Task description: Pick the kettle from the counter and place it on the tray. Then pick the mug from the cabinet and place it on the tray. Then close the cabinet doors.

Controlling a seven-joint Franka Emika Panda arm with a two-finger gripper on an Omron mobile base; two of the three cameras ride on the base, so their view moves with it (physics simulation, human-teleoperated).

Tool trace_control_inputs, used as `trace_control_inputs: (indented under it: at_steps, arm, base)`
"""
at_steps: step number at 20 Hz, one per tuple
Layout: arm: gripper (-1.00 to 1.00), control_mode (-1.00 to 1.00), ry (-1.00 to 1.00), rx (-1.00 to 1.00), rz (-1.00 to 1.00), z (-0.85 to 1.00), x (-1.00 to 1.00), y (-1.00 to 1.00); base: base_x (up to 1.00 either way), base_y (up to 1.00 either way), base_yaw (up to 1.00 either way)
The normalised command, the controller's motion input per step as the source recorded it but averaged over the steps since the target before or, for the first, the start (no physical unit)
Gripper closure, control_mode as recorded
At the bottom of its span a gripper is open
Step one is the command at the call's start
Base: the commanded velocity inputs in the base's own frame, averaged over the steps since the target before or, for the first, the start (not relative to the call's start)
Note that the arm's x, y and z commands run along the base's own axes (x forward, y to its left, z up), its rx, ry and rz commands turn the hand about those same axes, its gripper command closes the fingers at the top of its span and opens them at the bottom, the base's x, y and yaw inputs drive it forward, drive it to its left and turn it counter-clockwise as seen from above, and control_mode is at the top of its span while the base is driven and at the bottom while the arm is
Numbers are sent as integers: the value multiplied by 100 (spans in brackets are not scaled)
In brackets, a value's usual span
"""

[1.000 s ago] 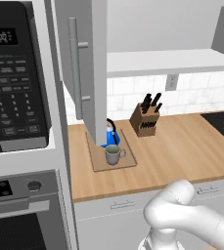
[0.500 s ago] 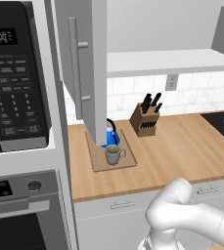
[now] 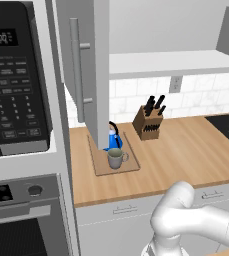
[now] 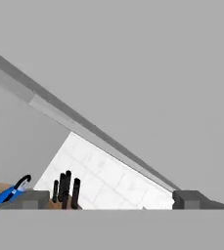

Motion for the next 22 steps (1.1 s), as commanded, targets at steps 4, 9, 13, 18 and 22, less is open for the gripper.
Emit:
trace_control_inputs:
  at_steps: [4, 9, 13, 18, 22]
  arm:
    - [-100, -100, 0, -25, 12, 0, 4, 49]
    - [-100, -100, 0, -21, 12, 0, 5, 38]
    - [-100, -100, 0, -20, 5, 0, 7, 47]
    - [-100, -100, 0, -17, 1, 2, 21, 51]
    - [-100, -100, 0, -17, 0, 7, 25, 45]
  base:
    - [0, 0, 0]
    - [0, 0, 0]
    - [0, 0, 0]
    - [0, 0, 0]
    - [0, 0, 0]
